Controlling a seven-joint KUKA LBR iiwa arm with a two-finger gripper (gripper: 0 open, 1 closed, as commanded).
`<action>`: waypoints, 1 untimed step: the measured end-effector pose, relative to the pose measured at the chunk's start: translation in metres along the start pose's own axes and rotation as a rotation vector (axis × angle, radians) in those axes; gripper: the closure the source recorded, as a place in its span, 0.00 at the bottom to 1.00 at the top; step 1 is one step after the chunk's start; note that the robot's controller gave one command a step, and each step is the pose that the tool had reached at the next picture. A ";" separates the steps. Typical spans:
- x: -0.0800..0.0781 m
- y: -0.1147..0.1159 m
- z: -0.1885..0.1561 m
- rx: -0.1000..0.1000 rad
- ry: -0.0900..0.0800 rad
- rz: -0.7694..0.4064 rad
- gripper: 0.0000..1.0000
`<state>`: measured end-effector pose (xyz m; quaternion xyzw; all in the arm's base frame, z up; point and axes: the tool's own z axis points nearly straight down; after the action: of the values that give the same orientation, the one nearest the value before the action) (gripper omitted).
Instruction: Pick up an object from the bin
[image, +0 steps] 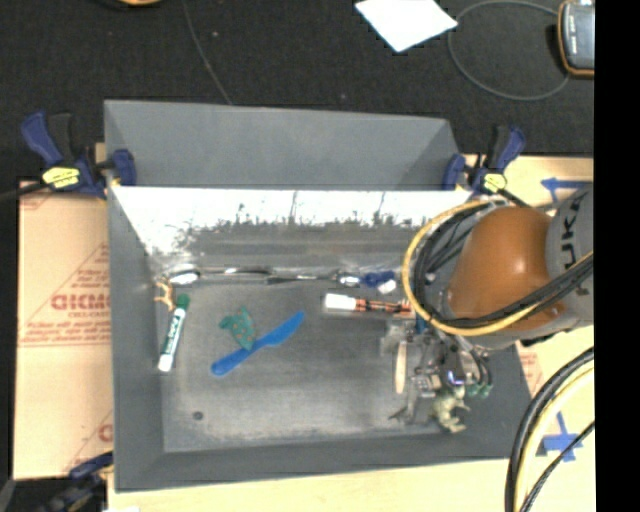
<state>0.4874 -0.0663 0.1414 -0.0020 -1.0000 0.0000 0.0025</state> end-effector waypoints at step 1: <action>-0.001 0.000 -0.003 0.001 -0.006 -0.005 0.00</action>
Offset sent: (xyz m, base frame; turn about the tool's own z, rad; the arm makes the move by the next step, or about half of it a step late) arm 0.1078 -0.0607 -0.0714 -0.3360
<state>0.4888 -0.0660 0.1445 0.0007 -1.0000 0.0004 -0.0005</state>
